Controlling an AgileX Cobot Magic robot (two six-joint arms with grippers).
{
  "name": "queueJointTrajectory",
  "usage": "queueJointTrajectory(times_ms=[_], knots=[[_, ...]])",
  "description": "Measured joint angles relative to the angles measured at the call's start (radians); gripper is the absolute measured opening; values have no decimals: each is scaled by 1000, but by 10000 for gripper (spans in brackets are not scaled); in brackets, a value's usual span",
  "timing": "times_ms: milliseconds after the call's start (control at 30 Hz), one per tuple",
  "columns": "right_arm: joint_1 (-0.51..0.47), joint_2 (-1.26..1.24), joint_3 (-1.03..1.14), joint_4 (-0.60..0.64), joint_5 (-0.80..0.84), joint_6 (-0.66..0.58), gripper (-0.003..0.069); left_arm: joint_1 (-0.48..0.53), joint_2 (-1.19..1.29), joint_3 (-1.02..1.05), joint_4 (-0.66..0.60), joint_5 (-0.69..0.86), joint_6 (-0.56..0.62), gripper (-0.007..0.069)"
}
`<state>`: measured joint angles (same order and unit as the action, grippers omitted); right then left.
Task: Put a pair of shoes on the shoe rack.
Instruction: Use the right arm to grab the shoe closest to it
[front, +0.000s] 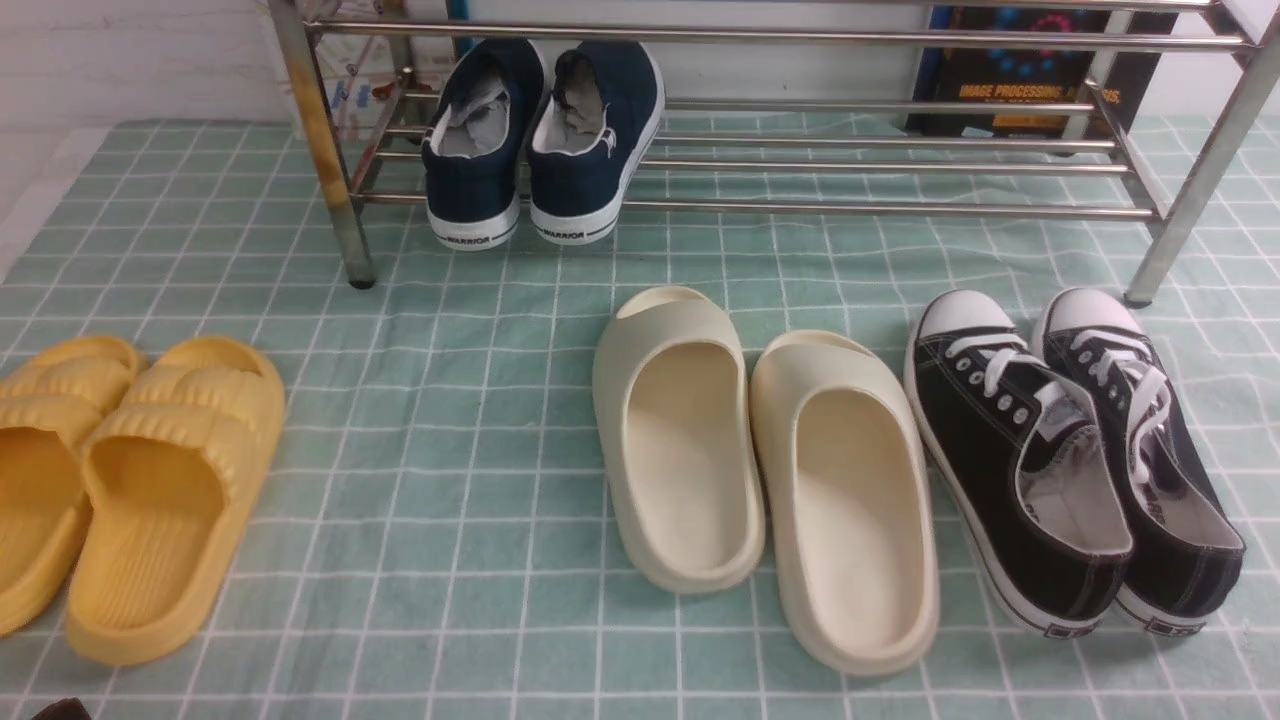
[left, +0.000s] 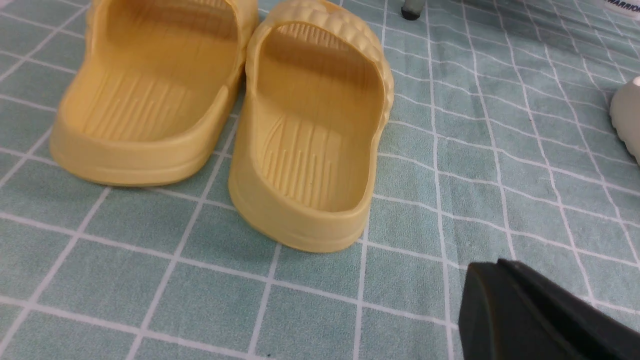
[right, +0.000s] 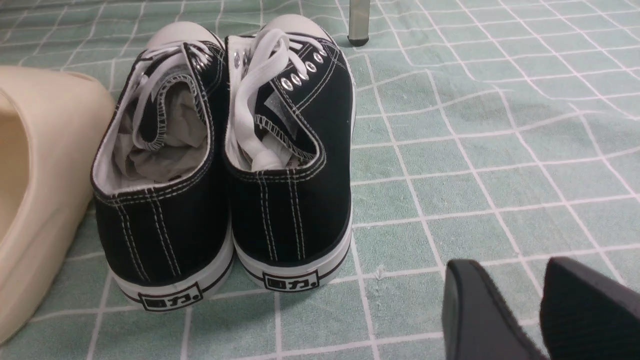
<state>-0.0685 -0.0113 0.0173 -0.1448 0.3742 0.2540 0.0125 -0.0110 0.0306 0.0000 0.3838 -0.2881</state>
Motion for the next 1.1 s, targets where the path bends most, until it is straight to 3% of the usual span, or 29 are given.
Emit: queueJointTrajectory(times_ms=[467,567,600,633,733,1100], knots=[[0,0,1,81,-15,96,239,0,0,0,0,0,0,21],[0,0,4,194,-29,188,239,0,0,0,0,0,0,24],[0,0,7,318,-49,294,239,0,0,0,0,0,0,26],[0,0,8,318,-49,303,239,0,0,0,0,0,0,26],[0,0,8,479,-96,430,239,0,0,0,0,0,0,29],[0,0,8,440,-128,448,239,0,0,0,0,0,0,36]])
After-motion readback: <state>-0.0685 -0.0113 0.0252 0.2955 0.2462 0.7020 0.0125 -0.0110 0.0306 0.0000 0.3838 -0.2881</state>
